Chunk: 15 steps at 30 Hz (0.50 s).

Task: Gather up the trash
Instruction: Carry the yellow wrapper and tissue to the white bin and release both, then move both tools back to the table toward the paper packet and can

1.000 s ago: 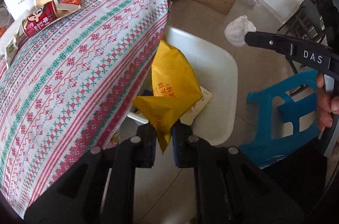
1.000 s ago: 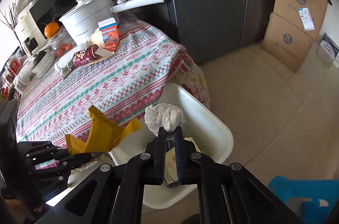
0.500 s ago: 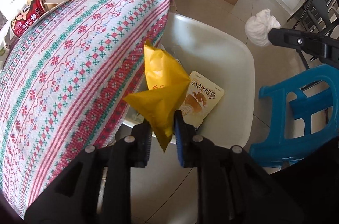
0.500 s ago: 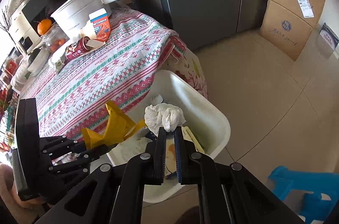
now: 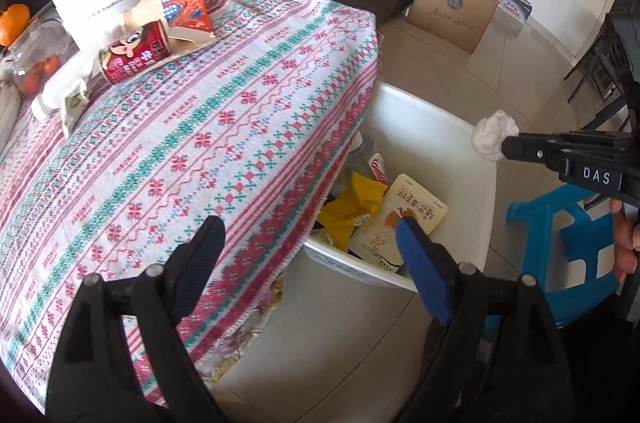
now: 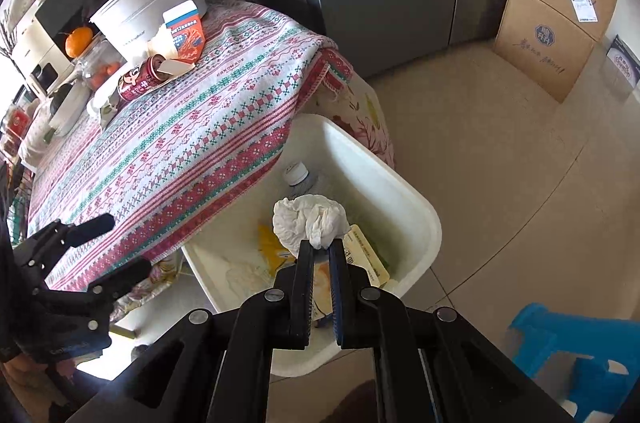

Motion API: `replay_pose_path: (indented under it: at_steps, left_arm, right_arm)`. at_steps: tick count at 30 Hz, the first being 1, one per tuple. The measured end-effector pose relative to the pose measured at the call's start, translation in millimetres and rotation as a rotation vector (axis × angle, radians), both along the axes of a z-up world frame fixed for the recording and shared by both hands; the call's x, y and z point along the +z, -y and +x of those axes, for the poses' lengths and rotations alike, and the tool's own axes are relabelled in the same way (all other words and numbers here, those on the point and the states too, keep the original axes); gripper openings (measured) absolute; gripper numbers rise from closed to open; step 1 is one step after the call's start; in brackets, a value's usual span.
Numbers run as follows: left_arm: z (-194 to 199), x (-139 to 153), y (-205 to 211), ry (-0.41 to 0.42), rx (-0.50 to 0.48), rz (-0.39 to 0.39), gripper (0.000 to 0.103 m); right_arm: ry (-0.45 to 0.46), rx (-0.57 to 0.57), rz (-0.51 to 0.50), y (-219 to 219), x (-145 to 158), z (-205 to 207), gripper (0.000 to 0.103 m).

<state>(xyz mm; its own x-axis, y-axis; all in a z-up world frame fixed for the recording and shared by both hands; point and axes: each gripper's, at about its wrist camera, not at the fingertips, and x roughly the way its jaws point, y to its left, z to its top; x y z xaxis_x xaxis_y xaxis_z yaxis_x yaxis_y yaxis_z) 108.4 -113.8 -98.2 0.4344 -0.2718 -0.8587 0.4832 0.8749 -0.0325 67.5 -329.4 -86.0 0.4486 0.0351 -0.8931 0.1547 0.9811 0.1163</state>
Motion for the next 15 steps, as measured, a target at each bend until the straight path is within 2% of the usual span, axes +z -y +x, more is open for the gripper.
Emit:
replay_pose_path:
  at_steps: [4,13,15]
  left_arm:
    - [9,4,-20,0.045,0.056,0.040,0.095]
    - [14,7,-49,0.048,0.105,0.038,0.097]
    - [13,8,-51,0.051,0.105,0.038,0.097]
  right_arm:
    - [-0.036,0.012,0.016,-4,-10,5,0.009]
    - [-0.092,0.038,0.010,-17,-27,16,0.009]
    - [-0.094,0.043,0.015,-20,-28,18,0.015]
